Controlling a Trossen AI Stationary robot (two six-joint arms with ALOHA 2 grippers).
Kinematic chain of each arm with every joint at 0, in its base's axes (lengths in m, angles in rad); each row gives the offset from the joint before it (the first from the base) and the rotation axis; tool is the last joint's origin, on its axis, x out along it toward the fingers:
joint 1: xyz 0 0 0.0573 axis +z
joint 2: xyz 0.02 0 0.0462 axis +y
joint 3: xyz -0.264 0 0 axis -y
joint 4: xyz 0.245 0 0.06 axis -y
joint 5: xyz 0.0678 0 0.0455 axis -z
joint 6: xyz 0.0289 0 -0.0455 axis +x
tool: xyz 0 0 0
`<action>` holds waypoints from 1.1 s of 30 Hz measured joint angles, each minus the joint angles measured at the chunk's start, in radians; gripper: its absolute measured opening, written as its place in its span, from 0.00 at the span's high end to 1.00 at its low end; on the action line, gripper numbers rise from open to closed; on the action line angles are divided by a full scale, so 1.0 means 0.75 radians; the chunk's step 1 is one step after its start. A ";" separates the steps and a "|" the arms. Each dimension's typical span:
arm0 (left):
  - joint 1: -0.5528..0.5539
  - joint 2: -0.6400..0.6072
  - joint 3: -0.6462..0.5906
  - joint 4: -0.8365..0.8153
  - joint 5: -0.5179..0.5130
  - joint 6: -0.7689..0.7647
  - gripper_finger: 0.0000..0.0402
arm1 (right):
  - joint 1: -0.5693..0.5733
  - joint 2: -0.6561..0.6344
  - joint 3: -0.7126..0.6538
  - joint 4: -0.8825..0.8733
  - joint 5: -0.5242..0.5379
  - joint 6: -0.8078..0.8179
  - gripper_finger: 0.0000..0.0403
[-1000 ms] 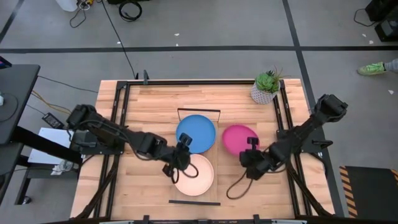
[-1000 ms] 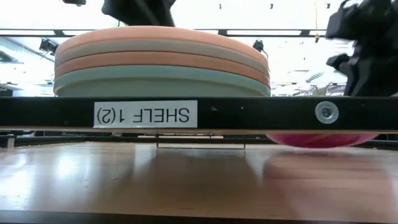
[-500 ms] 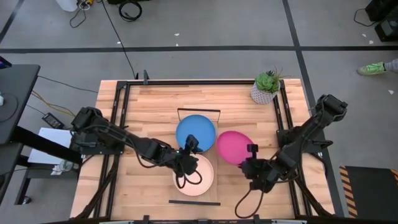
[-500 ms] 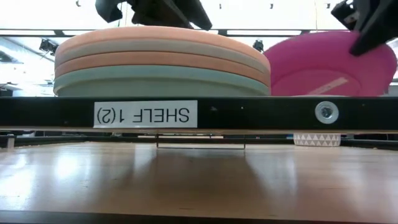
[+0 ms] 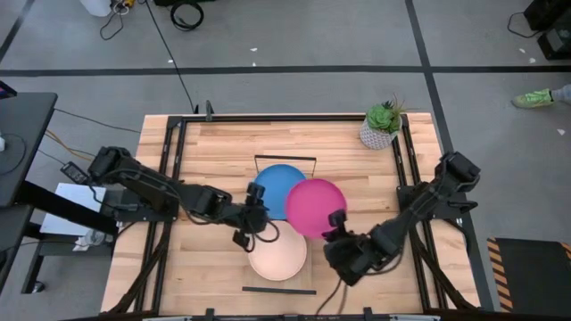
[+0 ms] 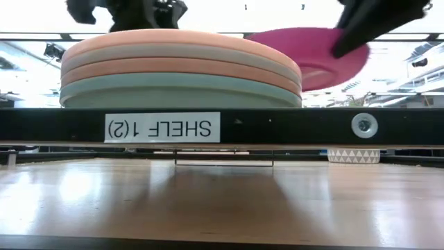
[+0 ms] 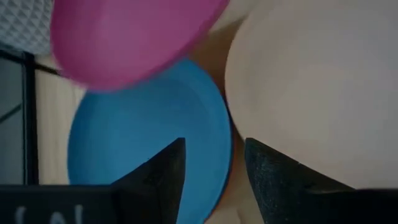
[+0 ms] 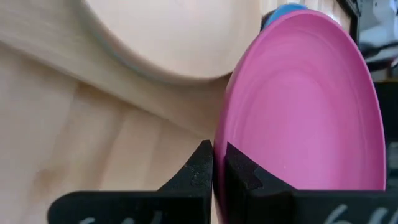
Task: Place and stack plates onto a shelf
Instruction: Stack the pink plate on top of the light blue plate on the shelf
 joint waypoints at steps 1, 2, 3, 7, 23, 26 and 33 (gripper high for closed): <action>-0.001 -0.026 -0.034 0.040 0.000 -0.002 0.58 | -0.023 0.011 0.013 0.002 -0.001 -0.057 0.95; -0.002 -0.057 -0.068 0.085 0.001 -0.003 0.58 | -0.049 0.018 0.020 0.007 -0.007 -0.114 0.95; -0.002 -0.097 -0.106 0.104 -0.001 -0.005 0.58 | -0.079 0.021 0.026 0.026 -0.019 -0.163 0.95; 0.000 -0.258 -0.236 0.164 -0.026 -0.053 0.59 | -0.214 0.019 0.029 0.162 -0.141 -0.367 0.95; -0.012 -0.733 -0.628 0.311 -0.010 -0.285 0.59 | -0.492 0.104 0.030 0.499 -0.381 -0.884 0.94; -0.016 -0.765 -0.648 0.337 -0.018 -0.286 0.59 | -0.512 0.119 0.029 0.500 -0.391 -0.892 0.94; 0.019 -0.785 -0.839 0.478 -0.069 -0.351 0.59 | -0.562 0.154 0.029 0.500 -0.430 -0.835 0.88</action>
